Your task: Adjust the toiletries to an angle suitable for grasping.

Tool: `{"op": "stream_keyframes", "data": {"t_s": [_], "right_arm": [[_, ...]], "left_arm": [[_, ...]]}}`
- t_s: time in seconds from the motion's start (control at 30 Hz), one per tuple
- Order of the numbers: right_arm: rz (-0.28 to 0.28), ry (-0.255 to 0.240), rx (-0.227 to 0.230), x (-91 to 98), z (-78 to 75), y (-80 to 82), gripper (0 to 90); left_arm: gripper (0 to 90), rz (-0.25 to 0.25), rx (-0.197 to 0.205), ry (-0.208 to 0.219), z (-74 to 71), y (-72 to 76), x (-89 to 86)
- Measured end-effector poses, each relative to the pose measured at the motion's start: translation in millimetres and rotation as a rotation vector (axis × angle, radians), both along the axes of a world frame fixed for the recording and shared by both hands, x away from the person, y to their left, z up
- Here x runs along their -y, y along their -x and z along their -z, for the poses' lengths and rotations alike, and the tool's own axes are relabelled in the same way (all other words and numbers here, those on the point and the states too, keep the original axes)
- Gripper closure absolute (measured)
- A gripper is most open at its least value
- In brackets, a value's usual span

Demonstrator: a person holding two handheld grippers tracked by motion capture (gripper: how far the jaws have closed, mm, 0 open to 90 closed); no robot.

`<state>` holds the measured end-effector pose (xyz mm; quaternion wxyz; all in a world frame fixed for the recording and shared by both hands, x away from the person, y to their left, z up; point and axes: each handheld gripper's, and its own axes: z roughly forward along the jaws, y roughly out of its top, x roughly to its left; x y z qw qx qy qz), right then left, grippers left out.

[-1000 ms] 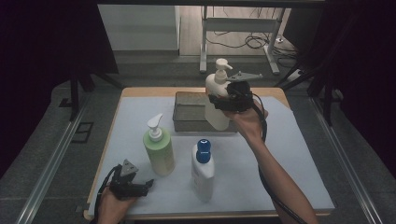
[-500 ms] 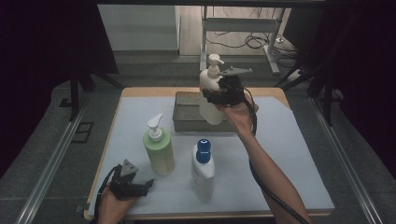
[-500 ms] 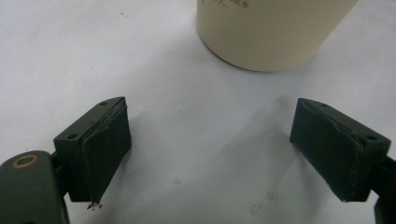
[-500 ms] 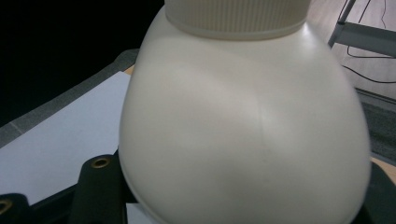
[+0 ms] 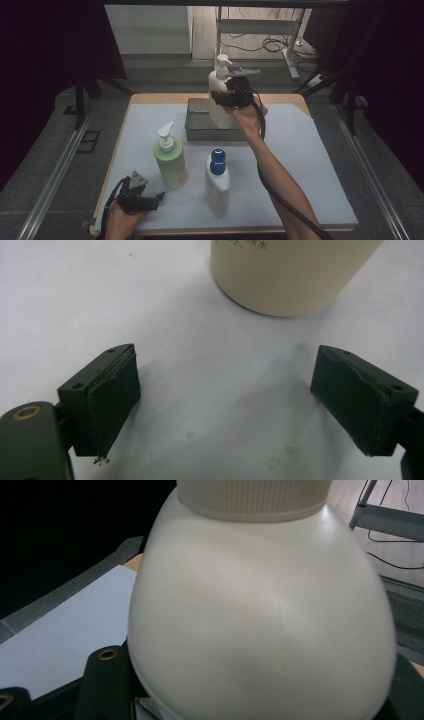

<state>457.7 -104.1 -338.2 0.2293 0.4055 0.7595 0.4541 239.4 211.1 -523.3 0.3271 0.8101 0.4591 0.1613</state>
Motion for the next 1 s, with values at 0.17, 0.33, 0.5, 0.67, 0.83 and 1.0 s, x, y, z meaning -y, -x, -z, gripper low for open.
{"op": "stream_keyframes", "data": {"t_s": [0.17,0.33,0.5,0.67,0.83,1.0], "right_arm": [[0.009,0.001,0.002,-6.8,5.9,-9.5,37.1],[0.015,-0.005,0.003,-11.8,11.5,-18.0,37.0],[0.020,0.001,0.000,-18.0,19.1,-24.7,37.0],[0.028,0.004,-0.002,-21.2,26.8,-27.0,37.0],[0.029,0.016,-0.007,-22.0,35.5,-29.0,37.0],[0.029,0.017,-0.018,-23.3,43.2,-29.0,36.9]], "left_arm": [[12.1,0.003,0.001,-0.002,0.0,-0.2,-0.2],[12.0,0.003,0.001,-0.002,-0.1,-0.2,-0.2],[12.0,0.003,0.001,-0.002,0.0,-0.2,-0.2],[12.1,0.002,0.000,-0.002,-0.1,-0.1,-0.2],[12.1,0.002,0.000,-0.003,-0.1,-0.2,-0.2],[12.1,0.002,0.001,-0.002,-0.1,-0.2,-0.1]]}}
